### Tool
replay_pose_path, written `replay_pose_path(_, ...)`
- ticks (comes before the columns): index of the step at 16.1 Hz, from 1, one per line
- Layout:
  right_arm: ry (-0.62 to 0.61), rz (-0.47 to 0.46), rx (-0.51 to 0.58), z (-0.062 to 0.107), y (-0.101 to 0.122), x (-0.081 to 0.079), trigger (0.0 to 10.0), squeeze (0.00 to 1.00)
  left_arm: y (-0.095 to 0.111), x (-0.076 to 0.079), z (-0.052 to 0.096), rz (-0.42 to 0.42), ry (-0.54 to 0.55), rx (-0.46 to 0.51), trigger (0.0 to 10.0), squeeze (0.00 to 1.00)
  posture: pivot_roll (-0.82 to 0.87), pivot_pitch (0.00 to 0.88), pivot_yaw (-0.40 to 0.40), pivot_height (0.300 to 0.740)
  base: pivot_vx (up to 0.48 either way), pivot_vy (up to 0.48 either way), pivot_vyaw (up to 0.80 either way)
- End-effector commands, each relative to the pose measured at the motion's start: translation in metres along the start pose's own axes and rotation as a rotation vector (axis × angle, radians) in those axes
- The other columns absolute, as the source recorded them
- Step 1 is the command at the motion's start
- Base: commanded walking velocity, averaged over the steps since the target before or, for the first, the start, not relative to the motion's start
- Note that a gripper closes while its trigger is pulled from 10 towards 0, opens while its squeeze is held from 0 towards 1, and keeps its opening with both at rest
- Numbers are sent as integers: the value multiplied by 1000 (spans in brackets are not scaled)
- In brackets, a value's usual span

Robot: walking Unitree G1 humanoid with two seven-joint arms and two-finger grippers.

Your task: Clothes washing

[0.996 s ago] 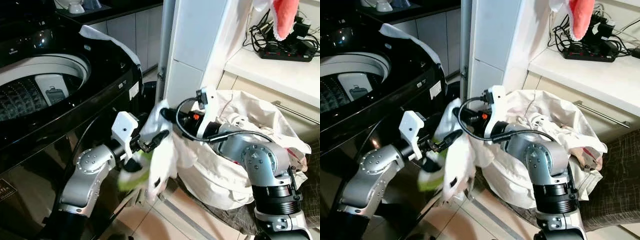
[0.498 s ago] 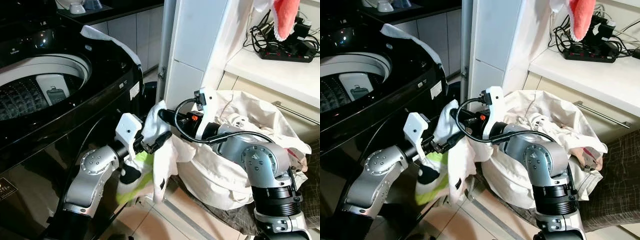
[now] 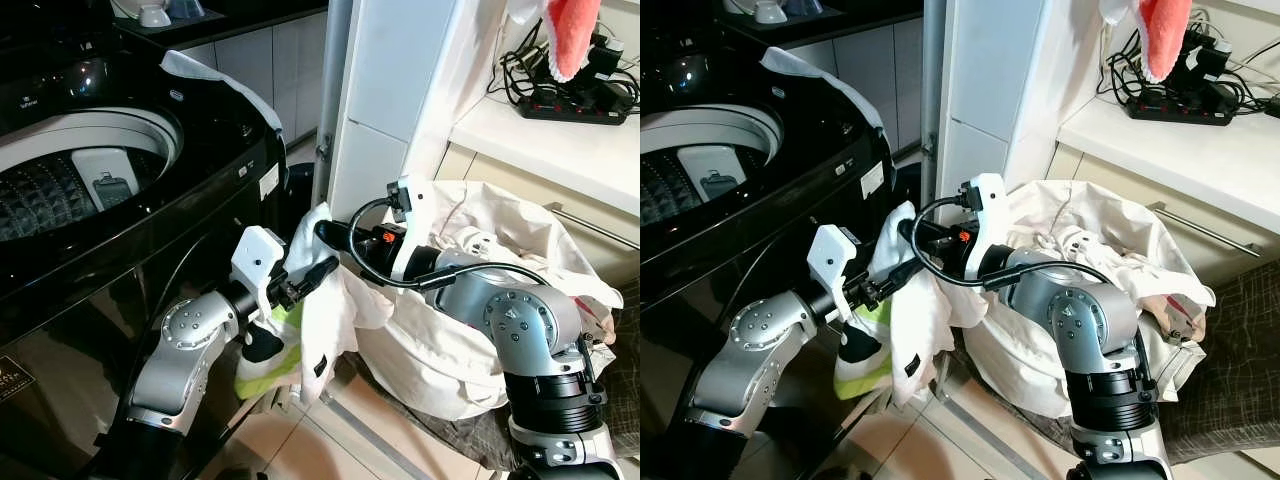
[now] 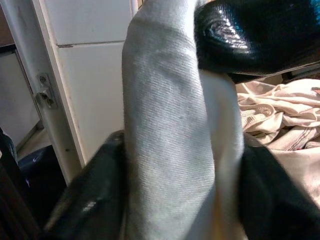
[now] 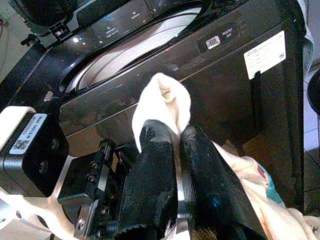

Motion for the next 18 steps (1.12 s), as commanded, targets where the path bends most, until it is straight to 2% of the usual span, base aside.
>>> replay_pose_path(1,7,7,28,5,7,-2,0,0,1,-1,-1,4,0,2,0,0,-8,0,-67,740,0,0,0)
replay_pose_path(18,4,9,32,6,8,-2,0,0,1,-3,1,17,1,-13,0,0,-7,0,-66,740,0,0,0)
Point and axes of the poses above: a point about 5 cm out from each wrist's last joint towards the gripper, its own z axis pointing back from the gripper into the wrist, its own y axis along the axis of the wrist's last joint, x = y × z, the point moved 1 cm from there along -z, pointing out of the wrist towards the gripper, and after that the axes turned 11 degrees about z, right-handed, at the moved point
